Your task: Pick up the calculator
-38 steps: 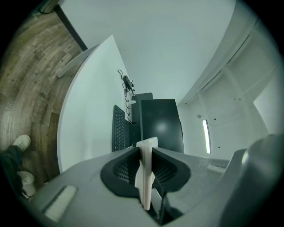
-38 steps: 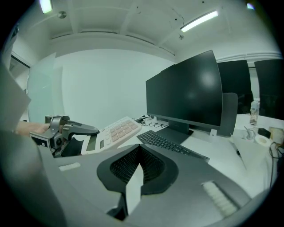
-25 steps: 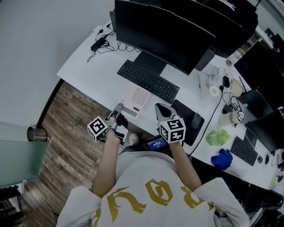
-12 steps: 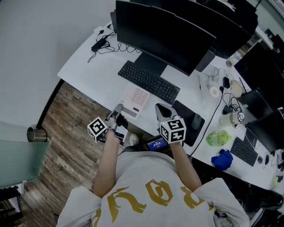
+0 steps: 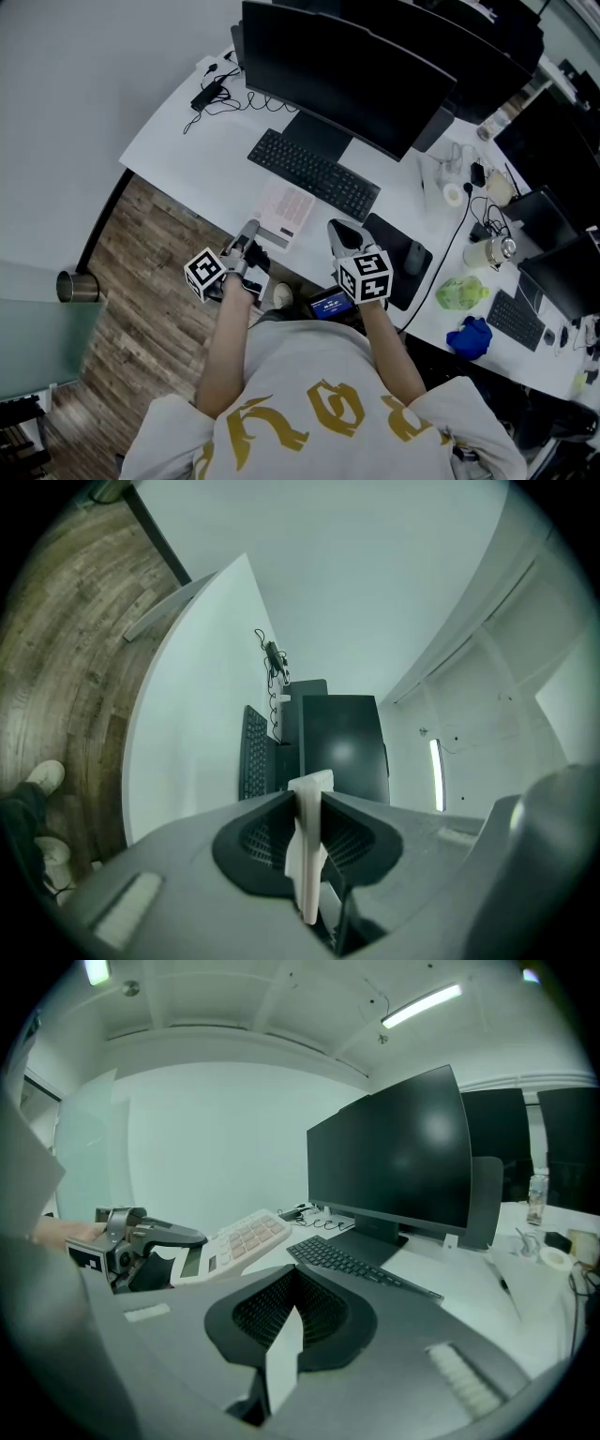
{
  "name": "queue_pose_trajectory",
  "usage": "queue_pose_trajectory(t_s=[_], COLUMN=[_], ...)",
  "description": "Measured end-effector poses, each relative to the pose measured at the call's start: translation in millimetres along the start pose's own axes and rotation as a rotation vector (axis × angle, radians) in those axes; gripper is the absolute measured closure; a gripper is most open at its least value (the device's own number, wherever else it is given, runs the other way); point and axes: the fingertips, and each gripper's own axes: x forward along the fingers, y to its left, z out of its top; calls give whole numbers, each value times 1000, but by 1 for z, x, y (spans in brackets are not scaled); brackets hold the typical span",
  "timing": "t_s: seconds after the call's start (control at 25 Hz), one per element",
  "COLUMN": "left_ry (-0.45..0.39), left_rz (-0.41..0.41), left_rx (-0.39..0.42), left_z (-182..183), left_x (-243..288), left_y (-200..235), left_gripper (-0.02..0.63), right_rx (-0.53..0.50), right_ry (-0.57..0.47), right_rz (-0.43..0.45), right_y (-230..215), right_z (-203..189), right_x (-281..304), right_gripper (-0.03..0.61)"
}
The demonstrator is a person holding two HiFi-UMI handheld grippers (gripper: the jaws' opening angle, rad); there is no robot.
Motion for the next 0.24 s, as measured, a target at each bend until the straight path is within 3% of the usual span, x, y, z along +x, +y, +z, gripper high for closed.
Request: queue_pose_trajectory(t_s=[0.24], left_ry=[-1], left_rz=[-4], left_rx=[-15], left_z=[2], left_x=[3], left_y=[-1], left_gripper=[548], right_rx=[1], right_ry=[0], right_rz=[-2], right_y=[-2], right_z=[0], right_x=[4], right_gripper=[555])
